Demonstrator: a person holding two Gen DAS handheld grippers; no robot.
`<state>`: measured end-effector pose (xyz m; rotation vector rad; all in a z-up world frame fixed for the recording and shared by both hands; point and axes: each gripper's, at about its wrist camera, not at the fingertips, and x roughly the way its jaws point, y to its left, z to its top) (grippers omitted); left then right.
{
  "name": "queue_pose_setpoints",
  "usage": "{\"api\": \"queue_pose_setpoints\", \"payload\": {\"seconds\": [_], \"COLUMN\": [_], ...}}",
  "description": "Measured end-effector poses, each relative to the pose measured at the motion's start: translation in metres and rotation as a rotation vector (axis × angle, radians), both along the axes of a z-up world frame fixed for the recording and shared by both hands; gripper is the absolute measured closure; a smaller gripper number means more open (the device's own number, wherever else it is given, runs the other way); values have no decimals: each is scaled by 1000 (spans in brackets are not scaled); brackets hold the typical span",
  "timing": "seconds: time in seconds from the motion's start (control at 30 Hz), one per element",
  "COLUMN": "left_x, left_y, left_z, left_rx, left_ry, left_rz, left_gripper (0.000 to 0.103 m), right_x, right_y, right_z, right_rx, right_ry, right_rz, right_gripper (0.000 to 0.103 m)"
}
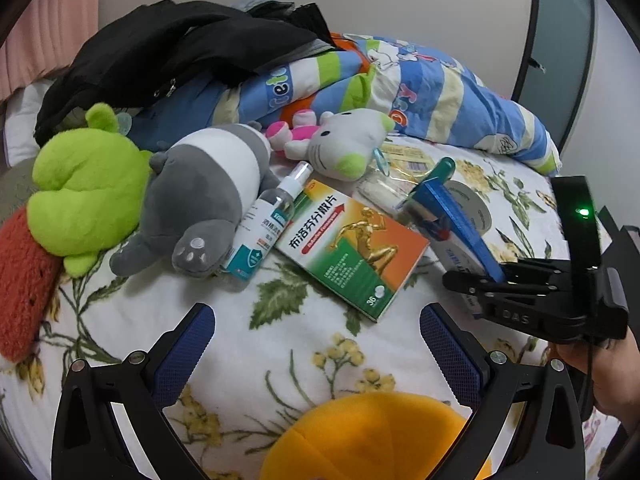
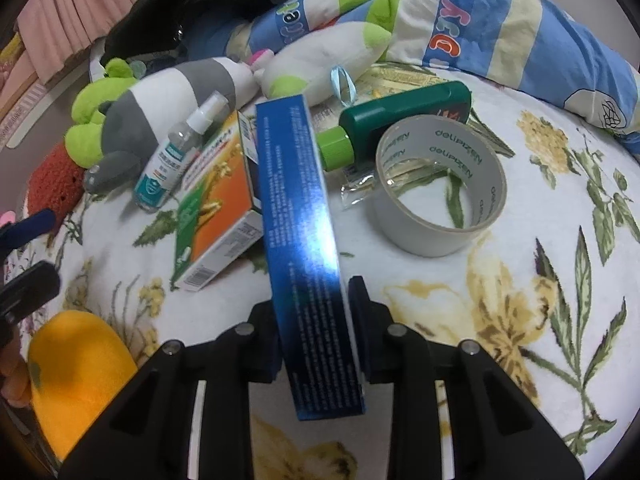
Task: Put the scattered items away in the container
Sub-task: 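Grasp the long blue carton with the right tool, then carry the blue carton with the right tool into the empty black box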
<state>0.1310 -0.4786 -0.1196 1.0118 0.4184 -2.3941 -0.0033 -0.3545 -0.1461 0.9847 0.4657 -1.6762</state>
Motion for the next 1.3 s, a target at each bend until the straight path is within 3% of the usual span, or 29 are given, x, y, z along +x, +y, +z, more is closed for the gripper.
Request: {"api": "queue_pose_setpoints", "payload": {"seconds": [0.33, 0.67, 0.97, 1.3], "left_x": [-14, -41, -56, -84], "left_y": [15, 28, 53, 127], "left_z": [9, 20, 26, 53], "left_rx": [-1, 37, -27, -139], "left_ry": [12, 60, 23, -5], "left_rz": [-36, -211, -253, -319], "left_gripper": [1, 1, 1, 1], "right_x": [-8, -4, 14, 2], "right_y": [24, 48, 77, 149], "right_z": [18, 27, 45, 83], "right_rx": [-62, -89, -106, -126], "right_ry": [-33, -53, -1, 64], "right_rz": [-41, 67, 200, 135], "right_gripper": [77, 77, 77, 77]}}
